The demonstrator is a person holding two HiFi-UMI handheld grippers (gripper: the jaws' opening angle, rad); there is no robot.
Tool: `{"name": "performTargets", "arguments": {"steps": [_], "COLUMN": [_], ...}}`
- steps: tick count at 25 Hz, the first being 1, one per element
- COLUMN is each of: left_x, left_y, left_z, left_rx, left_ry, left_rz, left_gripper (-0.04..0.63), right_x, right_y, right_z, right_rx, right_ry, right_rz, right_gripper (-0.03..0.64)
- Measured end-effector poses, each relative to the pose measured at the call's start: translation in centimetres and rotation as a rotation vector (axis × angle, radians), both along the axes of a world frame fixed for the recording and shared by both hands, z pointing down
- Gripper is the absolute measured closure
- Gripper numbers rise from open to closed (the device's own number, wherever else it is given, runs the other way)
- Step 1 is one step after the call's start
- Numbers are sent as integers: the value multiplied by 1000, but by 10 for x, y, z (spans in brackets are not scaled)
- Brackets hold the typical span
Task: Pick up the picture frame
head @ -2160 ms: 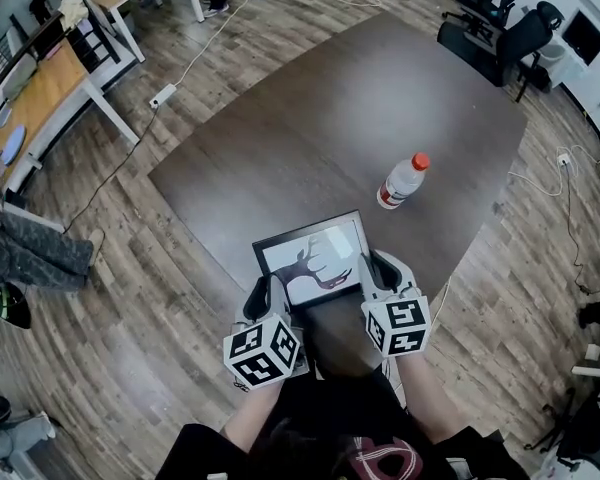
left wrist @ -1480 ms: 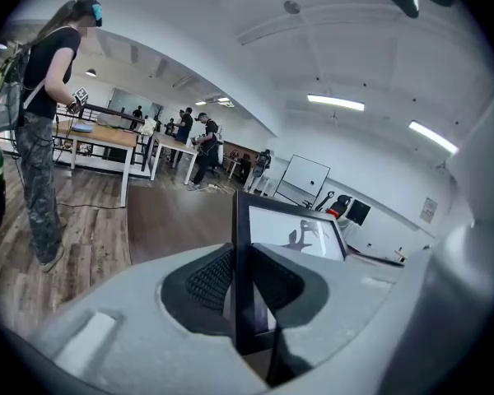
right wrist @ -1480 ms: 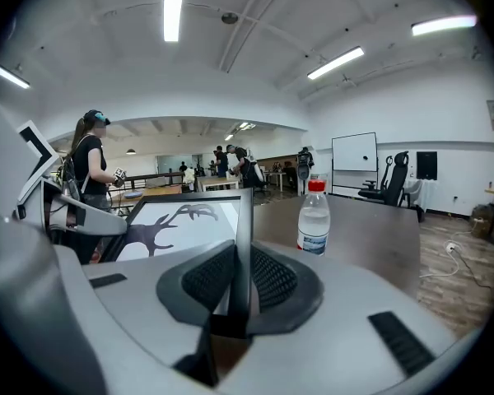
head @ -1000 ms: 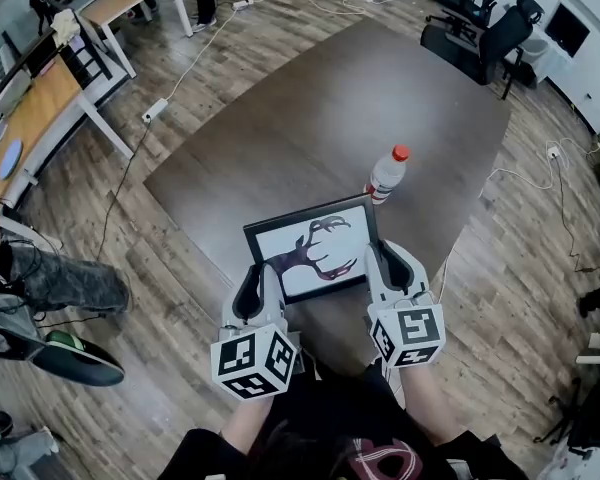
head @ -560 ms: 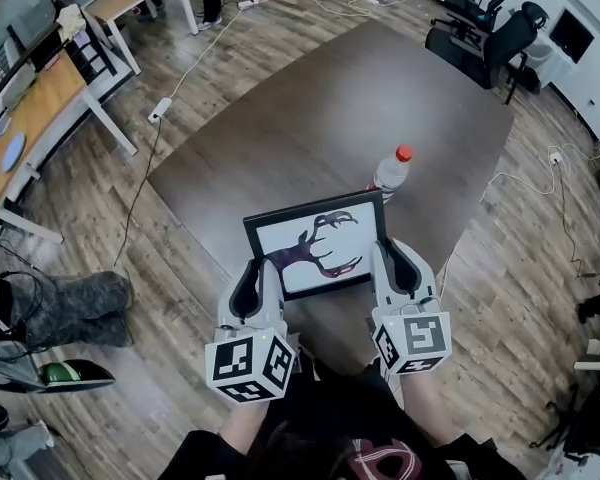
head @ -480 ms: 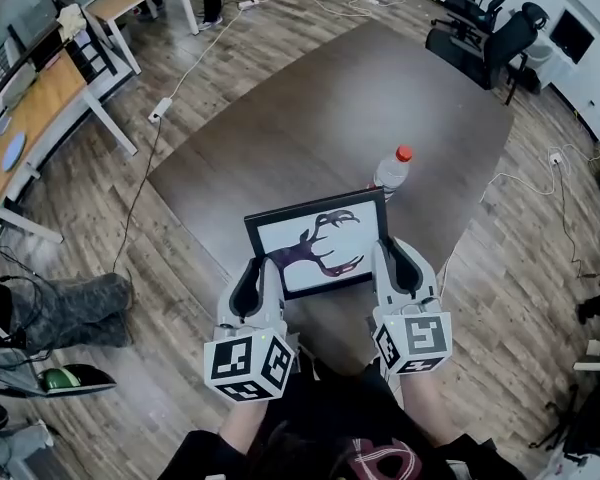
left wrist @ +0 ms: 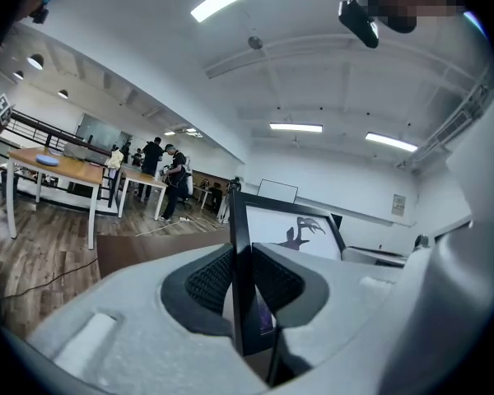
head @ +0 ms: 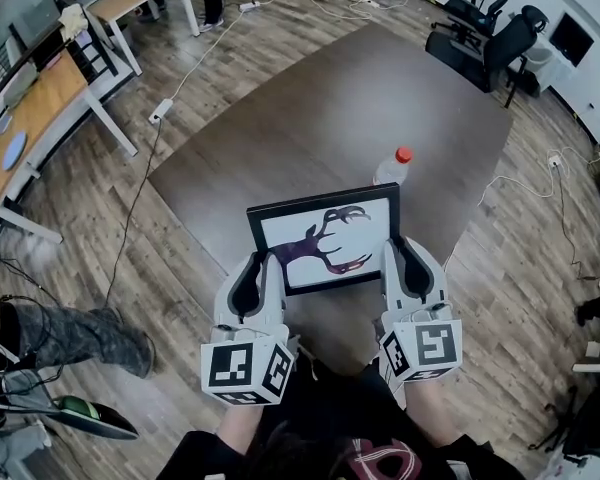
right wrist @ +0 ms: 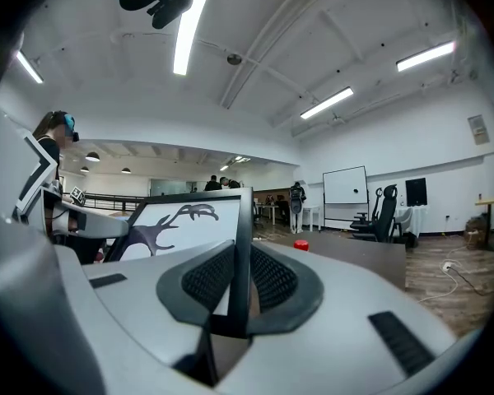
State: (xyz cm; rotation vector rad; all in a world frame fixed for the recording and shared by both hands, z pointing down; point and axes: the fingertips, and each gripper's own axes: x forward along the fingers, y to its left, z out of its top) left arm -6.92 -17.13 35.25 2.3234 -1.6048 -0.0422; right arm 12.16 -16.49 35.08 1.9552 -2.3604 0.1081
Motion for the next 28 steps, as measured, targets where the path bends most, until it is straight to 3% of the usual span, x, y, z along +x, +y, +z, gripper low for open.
{"name": "performTargets", "arguments": {"steps": [10,28], "left_x": [2,3], "left_y": [2,5], "left_z": [-15,-21], "left_rx": [53,75], "left_ry": [-22,-35], "left_rz": [17,25], "left_gripper": [520,520], "right_x": [0,2], "right_y": [3,7], "right_z": [-11,-16], "right_rx": [44,61], "right_ry": [-8,8], "right_rz": [9,21], "right_gripper": [546,548]}}
